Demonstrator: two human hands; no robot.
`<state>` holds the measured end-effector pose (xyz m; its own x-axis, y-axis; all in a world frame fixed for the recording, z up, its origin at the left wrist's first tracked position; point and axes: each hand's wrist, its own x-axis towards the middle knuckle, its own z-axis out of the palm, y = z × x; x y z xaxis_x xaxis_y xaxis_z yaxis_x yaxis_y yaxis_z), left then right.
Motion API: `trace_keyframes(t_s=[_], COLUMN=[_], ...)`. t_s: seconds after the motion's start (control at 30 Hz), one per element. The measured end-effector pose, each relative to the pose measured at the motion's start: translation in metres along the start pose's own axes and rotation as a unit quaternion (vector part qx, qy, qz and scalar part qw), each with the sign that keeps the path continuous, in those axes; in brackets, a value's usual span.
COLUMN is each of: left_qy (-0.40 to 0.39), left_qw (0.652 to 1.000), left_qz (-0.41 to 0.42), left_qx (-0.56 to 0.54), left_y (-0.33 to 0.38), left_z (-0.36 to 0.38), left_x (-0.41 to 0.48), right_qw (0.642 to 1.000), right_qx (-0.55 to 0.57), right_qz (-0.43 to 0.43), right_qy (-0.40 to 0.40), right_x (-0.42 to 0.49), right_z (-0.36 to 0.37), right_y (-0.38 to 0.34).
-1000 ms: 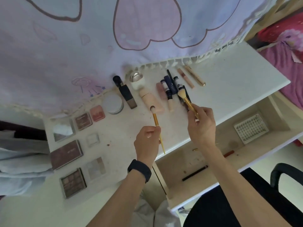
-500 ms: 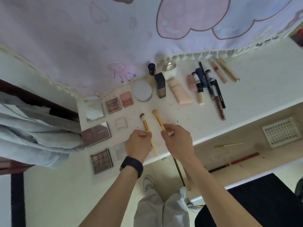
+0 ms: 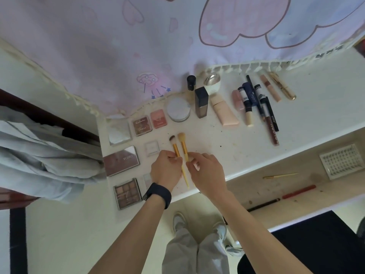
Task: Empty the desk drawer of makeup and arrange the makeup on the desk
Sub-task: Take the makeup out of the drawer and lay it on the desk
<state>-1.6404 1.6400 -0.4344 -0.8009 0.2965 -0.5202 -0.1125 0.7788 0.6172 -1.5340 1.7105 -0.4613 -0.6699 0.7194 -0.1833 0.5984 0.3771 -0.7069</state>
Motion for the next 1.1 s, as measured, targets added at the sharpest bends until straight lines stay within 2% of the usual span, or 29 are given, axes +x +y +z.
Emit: trace_keyframes(t_s=[0.23,0.37,0.47,0.53,0.63,0.73,0.83,1.0,1.1], left_qy=[-0.027,-0.039,-0.101,-0.171,-0.256,-0.334,-0.358,-0.22,-0.202], left_qw=[0.999,0.994,0.98,0.96,0.909,0.86,0.819,0.782,0.766], left_qz=[0.013,0.101,0.172,0.219,0.304,0.316,0.321,0.406,0.417], left_qx=[-0.035,-0.022,0.001,0.032,0.126,0.222,0.312,0.418,0.446], left_y=[0.002,0.014,0.023,0.024,0.017,0.004,0.002,0.014,0.016], left_z=[-0.006,-0.007,0.015,0.042,0.094,0.151,0.202,0.269,0.289], left_x=[-0.007,-0.032,-0.06,-0.079,-0.103,-0.109,-0.095,-0.07,-0.063], right_qw=[0.998,0.991,0.988,0.988,0.988,0.982,0.968,0.935,0.904], right_qx=[0.063,0.125,0.115,0.076,0.002,-0.103,-0.208,-0.287,-0.316], right_qz=[-0.007,0.042,0.076,0.087,0.109,0.111,0.136,0.178,0.192], right_qy=[-0.007,0.018,0.072,0.106,0.112,0.108,0.033,-0.108,-0.214], right_x=[-0.015,-0.05,-0.085,-0.106,-0.13,-0.138,-0.123,-0.074,-0.051], right_z=[-0.01,-0.032,-0.054,-0.069,-0.093,-0.114,-0.137,-0.166,-0.165], right_y=[0.005,0.024,0.05,0.073,0.11,0.151,0.194,0.255,0.273])
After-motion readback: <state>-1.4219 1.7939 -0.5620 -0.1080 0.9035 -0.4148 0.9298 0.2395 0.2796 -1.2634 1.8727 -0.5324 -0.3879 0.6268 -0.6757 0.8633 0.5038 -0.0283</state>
